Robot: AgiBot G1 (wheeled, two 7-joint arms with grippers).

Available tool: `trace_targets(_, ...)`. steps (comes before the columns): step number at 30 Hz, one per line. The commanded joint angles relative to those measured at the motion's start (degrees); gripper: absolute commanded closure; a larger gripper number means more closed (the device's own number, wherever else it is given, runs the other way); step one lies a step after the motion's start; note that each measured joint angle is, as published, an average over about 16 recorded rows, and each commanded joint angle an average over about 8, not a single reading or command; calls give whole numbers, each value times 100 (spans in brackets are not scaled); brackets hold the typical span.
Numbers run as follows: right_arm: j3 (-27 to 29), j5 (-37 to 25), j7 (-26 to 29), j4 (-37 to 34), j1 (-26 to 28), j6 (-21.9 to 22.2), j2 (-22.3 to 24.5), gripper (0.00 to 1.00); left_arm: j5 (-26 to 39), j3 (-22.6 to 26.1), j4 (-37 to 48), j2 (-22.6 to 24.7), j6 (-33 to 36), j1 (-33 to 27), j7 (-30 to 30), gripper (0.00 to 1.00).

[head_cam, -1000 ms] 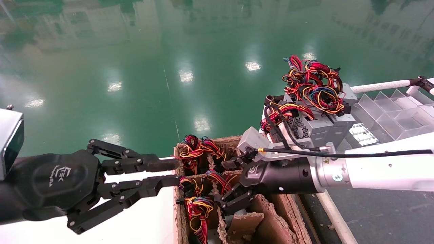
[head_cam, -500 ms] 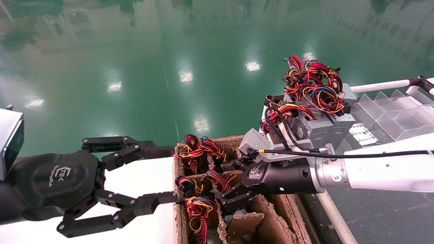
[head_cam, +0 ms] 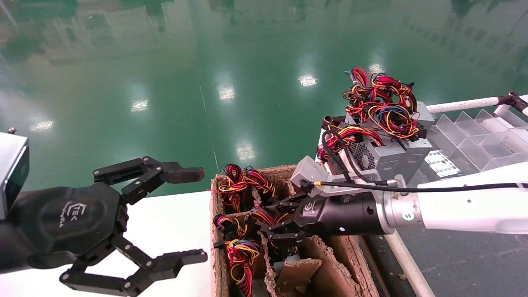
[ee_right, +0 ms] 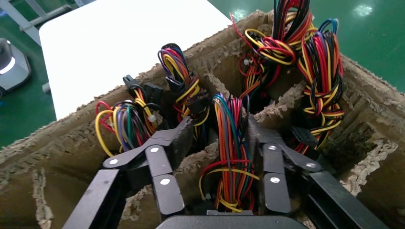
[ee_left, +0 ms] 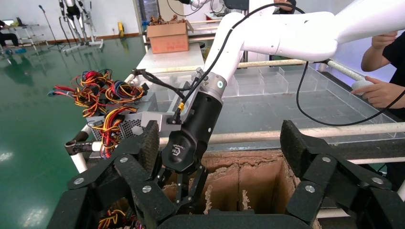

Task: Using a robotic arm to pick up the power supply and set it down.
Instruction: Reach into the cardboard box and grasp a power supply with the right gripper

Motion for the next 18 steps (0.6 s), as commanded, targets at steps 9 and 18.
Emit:
trace_targets(9,-44,-100,-25,-155,14,100,-107,100,0,1,0,0,0,0,0,0)
trace_targets(18,-40,-97,-47,-198,5,109,-107,100,-1,1,0,0,0,0,1,0)
